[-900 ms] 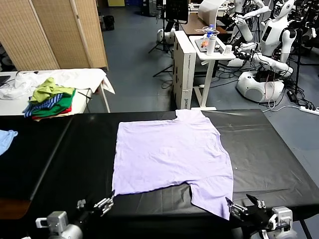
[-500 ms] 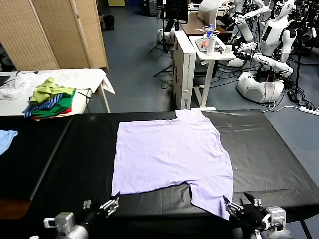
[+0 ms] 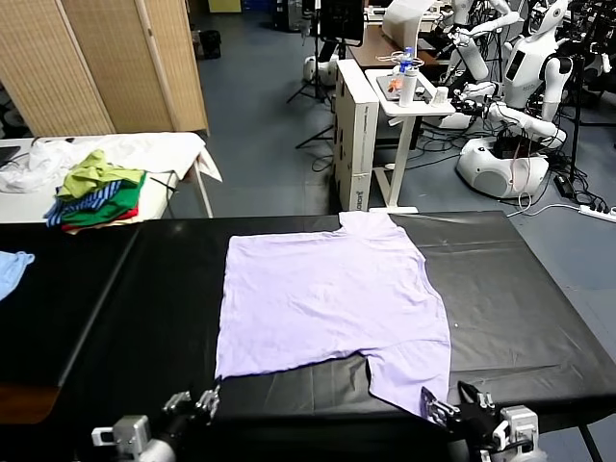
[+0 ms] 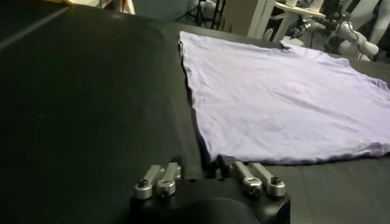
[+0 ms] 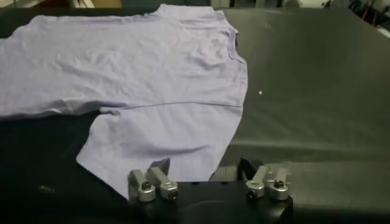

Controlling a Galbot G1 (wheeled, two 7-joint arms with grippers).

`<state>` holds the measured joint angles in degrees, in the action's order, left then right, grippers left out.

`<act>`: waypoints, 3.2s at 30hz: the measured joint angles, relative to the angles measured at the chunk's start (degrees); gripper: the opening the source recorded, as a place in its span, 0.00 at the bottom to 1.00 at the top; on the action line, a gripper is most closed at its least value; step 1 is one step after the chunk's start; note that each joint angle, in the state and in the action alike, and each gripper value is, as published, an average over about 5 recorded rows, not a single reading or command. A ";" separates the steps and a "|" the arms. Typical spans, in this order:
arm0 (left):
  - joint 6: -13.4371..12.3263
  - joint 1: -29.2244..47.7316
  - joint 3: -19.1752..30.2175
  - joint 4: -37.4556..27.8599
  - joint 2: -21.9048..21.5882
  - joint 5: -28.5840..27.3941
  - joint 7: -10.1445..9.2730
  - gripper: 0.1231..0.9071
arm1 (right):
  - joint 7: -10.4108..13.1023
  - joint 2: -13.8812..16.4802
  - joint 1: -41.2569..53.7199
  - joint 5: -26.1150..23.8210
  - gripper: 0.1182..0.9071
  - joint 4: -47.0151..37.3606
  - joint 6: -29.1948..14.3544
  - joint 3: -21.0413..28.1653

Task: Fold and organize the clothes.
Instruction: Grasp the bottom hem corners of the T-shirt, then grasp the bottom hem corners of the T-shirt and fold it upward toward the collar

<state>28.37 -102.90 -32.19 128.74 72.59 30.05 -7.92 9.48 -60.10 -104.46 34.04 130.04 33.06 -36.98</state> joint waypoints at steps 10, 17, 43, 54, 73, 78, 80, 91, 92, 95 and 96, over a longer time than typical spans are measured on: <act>-0.15 -1.16 -0.79 0.93 -0.65 -0.38 -0.37 0.03 | 1.58 -0.17 -3.48 0.02 0.03 4.38 0.46 -0.29; -0.19 -4.58 -2.72 3.61 -1.89 -0.71 -1.40 0.03 | 2.96 -0.95 -8.51 -0.05 0.03 8.47 0.75 -0.69; -5.72 -8.45 -6.35 6.55 1.26 -4.83 -1.35 0.03 | 1.31 2.65 2.93 4.36 0.03 4.36 -7.51 3.63; -7.16 1.20 -4.11 0.96 1.21 -9.23 -0.02 0.03 | 2.31 5.40 20.03 6.63 0.03 -7.61 -8.32 9.07; -7.18 11.73 -1.14 -7.23 -6.17 -9.91 0.66 0.03 | 2.74 4.84 37.63 4.44 0.03 -19.94 -7.64 21.43; -7.13 12.89 -0.86 -8.81 -7.44 -9.85 0.66 0.03 | 3.28 3.98 39.59 3.17 0.03 -22.25 -7.72 22.68; -7.10 13.05 -0.85 -9.24 -7.57 -9.87 0.66 0.03 | 3.47 3.62 40.01 2.89 0.03 -22.89 -7.72 22.89; -6.89 14.38 -0.51 -11.28 -7.75 -9.64 0.48 0.03 | 3.77 2.65 40.32 2.56 0.03 -24.00 -7.63 22.75; -6.86 14.56 -0.38 -11.44 -7.77 -9.57 0.46 0.03 | 3.74 2.61 40.31 2.56 0.03 -24.04 -7.62 22.70; -6.83 15.16 0.05 -11.92 -7.94 -9.46 0.44 0.03 | 3.63 2.52 40.24 2.56 0.03 -24.09 -7.57 22.58; -6.83 15.39 0.19 -12.05 -8.04 -9.45 0.44 0.03 | 3.60 2.48 40.21 2.56 0.03 -24.09 -7.56 22.54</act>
<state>21.54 -87.51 -32.00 116.68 64.55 20.60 -7.48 13.08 -57.62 -64.26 36.60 105.95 25.51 -14.43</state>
